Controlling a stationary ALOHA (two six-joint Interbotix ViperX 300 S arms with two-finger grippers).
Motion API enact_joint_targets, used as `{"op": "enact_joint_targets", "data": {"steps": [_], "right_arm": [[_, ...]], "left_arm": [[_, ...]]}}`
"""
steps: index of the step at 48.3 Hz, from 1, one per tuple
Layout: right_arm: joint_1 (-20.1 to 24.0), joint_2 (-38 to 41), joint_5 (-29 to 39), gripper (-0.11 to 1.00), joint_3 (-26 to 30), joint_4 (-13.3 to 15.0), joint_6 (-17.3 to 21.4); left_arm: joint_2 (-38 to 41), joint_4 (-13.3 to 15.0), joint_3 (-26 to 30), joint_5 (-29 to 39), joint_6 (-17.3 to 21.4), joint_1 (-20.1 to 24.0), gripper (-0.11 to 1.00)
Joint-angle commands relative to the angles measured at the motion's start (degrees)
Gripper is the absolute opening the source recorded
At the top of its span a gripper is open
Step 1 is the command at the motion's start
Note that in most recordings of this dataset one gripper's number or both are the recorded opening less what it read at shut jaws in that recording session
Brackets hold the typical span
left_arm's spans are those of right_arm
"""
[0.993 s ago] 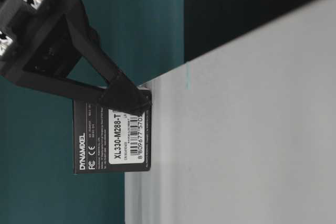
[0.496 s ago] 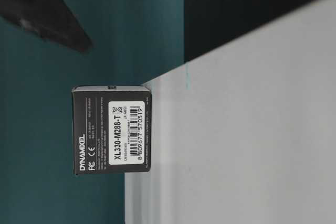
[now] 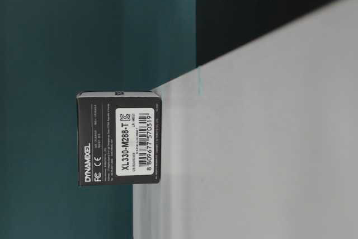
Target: Place the box from the black base onto the white base.
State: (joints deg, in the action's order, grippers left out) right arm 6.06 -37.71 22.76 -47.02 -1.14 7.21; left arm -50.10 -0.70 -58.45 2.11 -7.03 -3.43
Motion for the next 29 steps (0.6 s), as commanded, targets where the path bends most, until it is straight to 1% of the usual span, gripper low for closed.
{"op": "enact_joint_targets", "data": {"steps": [1, 22, 29], "right_arm": [[0.0, -2.29, 0.26, 0.99, -1.58, -0.09, -0.18], [-0.09, -17.05, 0.44, 0.99, -11.95, -0.09, -0.09], [0.0, -21.36, 2.55, 0.99, -14.77, -0.18, -0.09]], "left_arm": [[0.09, -0.18, 1.32, -0.26, -0.53, -0.18, -0.06], [0.0, -0.18, 1.41, 0.44, -0.7, -0.09, -0.06], [0.18, -0.18, 1.41, 0.35, -0.7, -0.09, -0.06]]}}
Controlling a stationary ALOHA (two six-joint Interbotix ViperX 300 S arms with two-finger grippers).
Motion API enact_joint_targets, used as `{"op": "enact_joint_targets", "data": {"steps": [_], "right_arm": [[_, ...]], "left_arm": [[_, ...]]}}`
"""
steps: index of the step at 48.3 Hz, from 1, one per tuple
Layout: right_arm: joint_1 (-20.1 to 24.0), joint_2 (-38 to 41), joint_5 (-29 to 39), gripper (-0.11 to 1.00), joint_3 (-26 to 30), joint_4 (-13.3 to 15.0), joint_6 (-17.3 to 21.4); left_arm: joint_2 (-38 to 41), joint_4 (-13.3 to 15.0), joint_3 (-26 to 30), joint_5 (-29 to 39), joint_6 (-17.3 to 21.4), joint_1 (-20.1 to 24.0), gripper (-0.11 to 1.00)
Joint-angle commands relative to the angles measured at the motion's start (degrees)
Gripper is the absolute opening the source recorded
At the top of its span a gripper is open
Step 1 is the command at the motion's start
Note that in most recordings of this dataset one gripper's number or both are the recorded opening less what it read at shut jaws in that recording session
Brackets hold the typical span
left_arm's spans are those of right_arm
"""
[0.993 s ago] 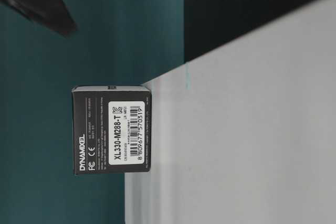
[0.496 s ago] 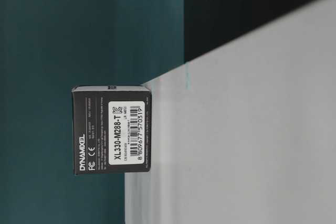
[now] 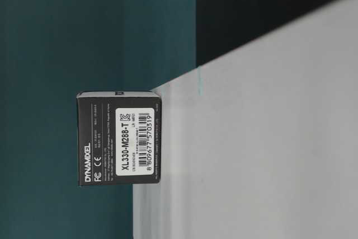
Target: Place the box from the black base onto the white base.
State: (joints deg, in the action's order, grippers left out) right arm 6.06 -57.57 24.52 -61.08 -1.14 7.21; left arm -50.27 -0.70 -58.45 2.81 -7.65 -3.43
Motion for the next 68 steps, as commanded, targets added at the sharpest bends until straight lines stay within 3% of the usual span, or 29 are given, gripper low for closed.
{"op": "enact_joint_targets", "data": {"steps": [1, 10, 31, 68], "right_arm": [[-0.09, -2.02, 1.23, 0.99, -1.05, -0.09, -0.09], [0.0, -5.98, 5.89, 0.99, -3.16, -0.18, -0.09], [0.0, -12.13, 8.7, 0.99, -6.86, -0.35, 0.0], [-0.09, -13.89, 9.49, 0.99, -8.17, -0.35, 0.09]], "left_arm": [[0.44, -0.18, 1.41, -0.35, -0.09, -0.09, -0.06], [0.35, -0.18, 1.41, -0.26, -0.09, -0.09, -0.06], [0.62, -0.18, 1.41, -0.26, -0.26, -0.09, -0.06], [0.62, -0.18, 1.32, -0.26, -0.26, -0.09, -0.06]]}}
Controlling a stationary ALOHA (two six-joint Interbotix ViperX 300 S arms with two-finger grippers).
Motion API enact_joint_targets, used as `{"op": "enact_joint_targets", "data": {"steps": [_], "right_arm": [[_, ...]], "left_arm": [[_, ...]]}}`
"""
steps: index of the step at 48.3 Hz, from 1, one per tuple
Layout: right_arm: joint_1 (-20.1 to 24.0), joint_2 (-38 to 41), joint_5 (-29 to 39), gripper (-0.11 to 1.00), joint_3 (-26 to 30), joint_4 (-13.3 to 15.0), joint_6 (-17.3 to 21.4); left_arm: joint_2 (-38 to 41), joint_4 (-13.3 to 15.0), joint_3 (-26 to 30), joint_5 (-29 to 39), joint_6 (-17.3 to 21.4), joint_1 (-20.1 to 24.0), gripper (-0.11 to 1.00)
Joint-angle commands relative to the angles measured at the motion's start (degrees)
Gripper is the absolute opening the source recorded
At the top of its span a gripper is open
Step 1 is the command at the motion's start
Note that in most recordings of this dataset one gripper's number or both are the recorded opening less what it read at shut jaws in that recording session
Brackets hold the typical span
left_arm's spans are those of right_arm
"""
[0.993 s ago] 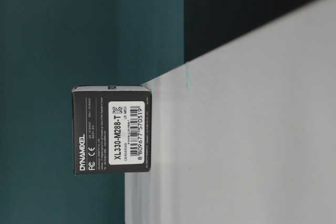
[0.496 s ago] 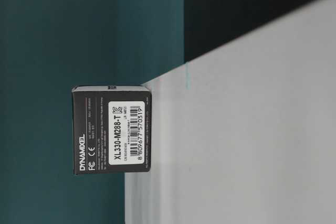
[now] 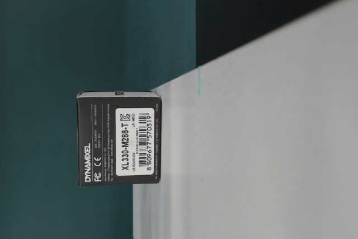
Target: Place the box from the black base onto the white base.
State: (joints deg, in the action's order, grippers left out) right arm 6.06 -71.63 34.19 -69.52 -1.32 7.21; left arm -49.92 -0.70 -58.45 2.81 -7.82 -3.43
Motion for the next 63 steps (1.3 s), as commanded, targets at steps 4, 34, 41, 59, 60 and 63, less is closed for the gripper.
{"op": "enact_joint_targets", "data": {"steps": [4, 34, 41, 59, 60, 63], "right_arm": [[-0.09, 0.18, -0.26, 0.99, 0.18, -0.18, 0.09], [0.0, 0.18, -0.18, 0.99, -0.26, -0.53, 0.09], [0.0, 0.18, 0.44, 0.99, -0.26, -0.88, 0.0], [0.0, 0.09, 1.85, 0.99, -0.26, -0.97, 0.09], [0.0, 0.09, 1.85, 0.99, -0.26, -0.97, 0.0], [0.0, 0.09, 1.85, 0.99, -0.26, -0.97, 0.09]], "left_arm": [[0.26, -0.18, 1.32, -0.26, 0.0, -0.09, -0.06], [0.26, -0.09, 1.32, -0.26, -0.09, -0.09, -0.06], [0.26, -0.18, 1.32, -0.26, 0.0, -0.18, -0.06], [0.35, -0.18, 1.32, -0.26, 0.09, -0.09, -0.06], [0.35, -0.18, 1.32, -0.26, 0.09, -0.09, -0.06], [0.26, -0.18, 1.32, -0.44, 0.09, -0.09, -0.06]]}}
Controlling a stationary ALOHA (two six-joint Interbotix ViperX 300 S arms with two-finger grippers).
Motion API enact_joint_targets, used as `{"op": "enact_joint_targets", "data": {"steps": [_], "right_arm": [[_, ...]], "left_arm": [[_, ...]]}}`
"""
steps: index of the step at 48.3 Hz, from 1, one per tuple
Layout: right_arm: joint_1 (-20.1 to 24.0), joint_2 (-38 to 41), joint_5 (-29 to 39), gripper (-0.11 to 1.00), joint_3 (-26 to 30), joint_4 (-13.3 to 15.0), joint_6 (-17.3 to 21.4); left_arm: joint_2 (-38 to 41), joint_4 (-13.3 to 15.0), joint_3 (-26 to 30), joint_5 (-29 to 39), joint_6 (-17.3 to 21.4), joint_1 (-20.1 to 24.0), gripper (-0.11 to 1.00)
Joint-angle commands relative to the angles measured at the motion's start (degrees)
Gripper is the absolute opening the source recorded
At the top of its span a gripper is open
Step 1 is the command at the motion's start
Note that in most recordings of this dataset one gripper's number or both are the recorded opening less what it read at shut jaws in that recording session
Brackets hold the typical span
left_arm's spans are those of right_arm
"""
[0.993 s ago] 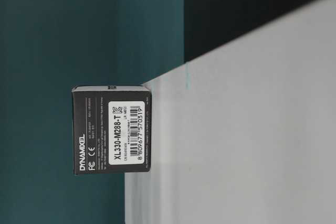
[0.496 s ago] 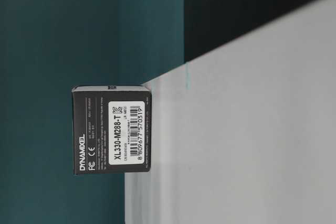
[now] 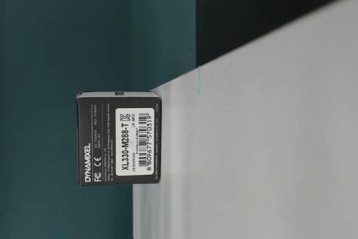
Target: Place the box from the black base onto the white base.
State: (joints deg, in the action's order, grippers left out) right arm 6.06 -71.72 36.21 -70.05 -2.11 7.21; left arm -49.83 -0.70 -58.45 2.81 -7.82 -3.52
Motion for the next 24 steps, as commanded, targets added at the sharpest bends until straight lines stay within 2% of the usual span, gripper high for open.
{"op": "enact_joint_targets", "data": {"steps": [1, 24], "right_arm": [[0.0, 0.09, -0.18, 0.99, 0.26, -0.18, 0.0], [-0.53, -1.76, 0.7, 0.99, 0.79, 0.09, -0.09]], "left_arm": [[0.18, -0.18, 1.32, -0.62, 0.09, 0.0, -0.06], [0.35, -0.18, 1.67, -2.99, 0.62, 0.09, -0.06]]}}
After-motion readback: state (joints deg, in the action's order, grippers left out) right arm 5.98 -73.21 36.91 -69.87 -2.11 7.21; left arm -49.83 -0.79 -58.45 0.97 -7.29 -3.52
